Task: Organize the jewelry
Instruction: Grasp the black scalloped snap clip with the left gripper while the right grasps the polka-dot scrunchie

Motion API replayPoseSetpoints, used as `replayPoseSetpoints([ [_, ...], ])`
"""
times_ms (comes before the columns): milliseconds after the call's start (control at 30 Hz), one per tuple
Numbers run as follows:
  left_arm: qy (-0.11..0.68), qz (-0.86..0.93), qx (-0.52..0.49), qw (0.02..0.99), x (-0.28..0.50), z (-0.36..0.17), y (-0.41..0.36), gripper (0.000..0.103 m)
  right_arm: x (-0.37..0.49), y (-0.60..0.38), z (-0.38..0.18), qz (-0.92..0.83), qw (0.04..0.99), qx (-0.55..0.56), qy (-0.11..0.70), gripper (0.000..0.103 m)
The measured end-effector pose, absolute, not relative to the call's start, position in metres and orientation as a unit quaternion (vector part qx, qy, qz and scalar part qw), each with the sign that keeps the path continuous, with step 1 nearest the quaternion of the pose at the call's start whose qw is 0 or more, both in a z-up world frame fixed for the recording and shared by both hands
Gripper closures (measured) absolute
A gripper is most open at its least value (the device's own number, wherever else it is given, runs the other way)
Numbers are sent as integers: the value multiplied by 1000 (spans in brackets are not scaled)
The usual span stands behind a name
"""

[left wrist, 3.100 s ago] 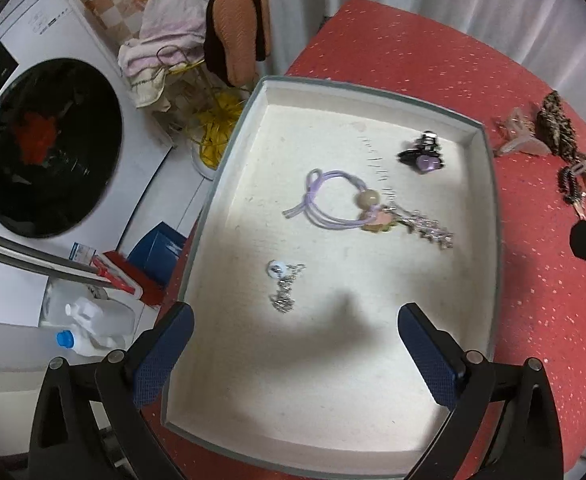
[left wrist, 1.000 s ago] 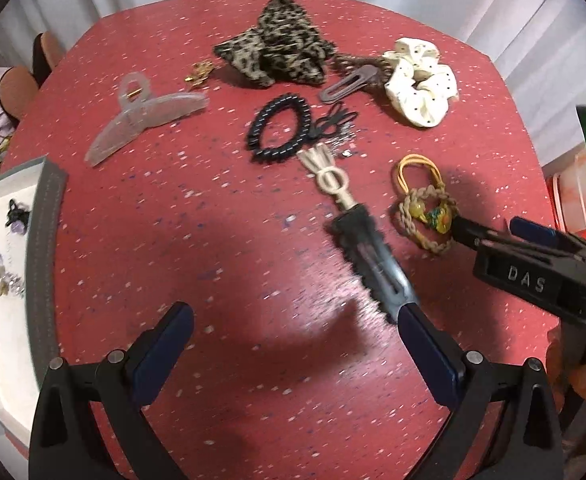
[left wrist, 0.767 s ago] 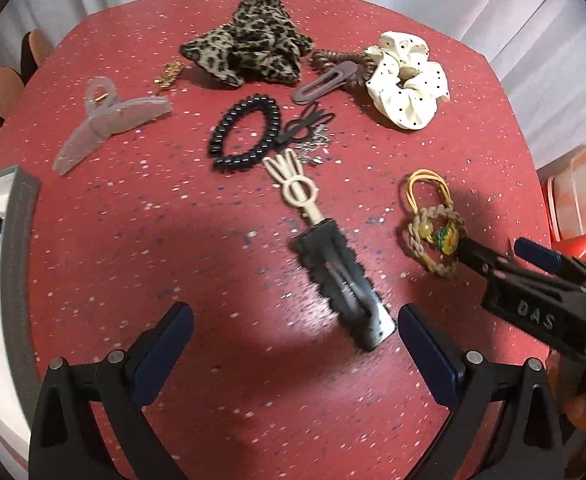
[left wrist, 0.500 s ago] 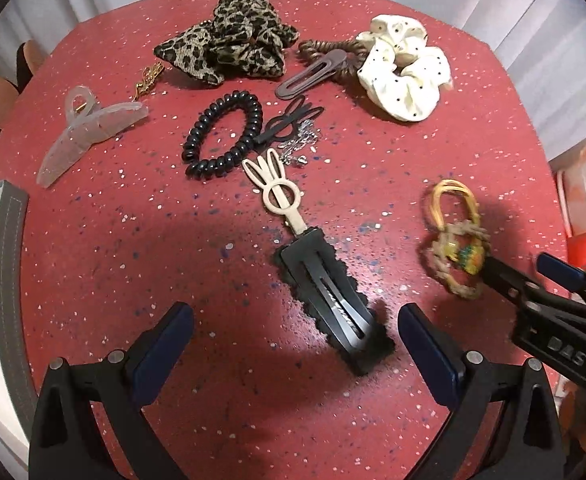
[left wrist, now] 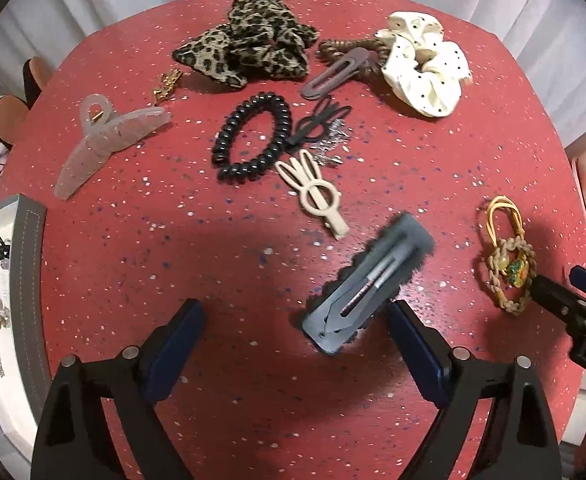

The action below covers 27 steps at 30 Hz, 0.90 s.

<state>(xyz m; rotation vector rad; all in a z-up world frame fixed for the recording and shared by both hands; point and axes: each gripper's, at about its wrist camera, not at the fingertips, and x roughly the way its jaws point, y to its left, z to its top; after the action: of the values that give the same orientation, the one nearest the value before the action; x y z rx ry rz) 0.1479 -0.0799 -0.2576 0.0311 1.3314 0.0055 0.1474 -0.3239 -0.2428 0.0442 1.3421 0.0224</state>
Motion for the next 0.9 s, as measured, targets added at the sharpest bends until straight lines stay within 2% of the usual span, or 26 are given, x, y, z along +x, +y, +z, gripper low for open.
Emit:
replayPoseSetpoints([
  [100, 616, -3, 17, 788, 149, -256, -79, 18, 143, -326, -232, 23, 789, 38, 613, 19],
  [367, 614, -29, 26, 788, 158, -255, -87, 18, 160, -328, -227, 38, 794, 50, 605, 19],
  [900, 606, -37, 48, 793, 156, -260, -102, 18, 260, -289, -216, 107, 785, 110, 601, 19],
])
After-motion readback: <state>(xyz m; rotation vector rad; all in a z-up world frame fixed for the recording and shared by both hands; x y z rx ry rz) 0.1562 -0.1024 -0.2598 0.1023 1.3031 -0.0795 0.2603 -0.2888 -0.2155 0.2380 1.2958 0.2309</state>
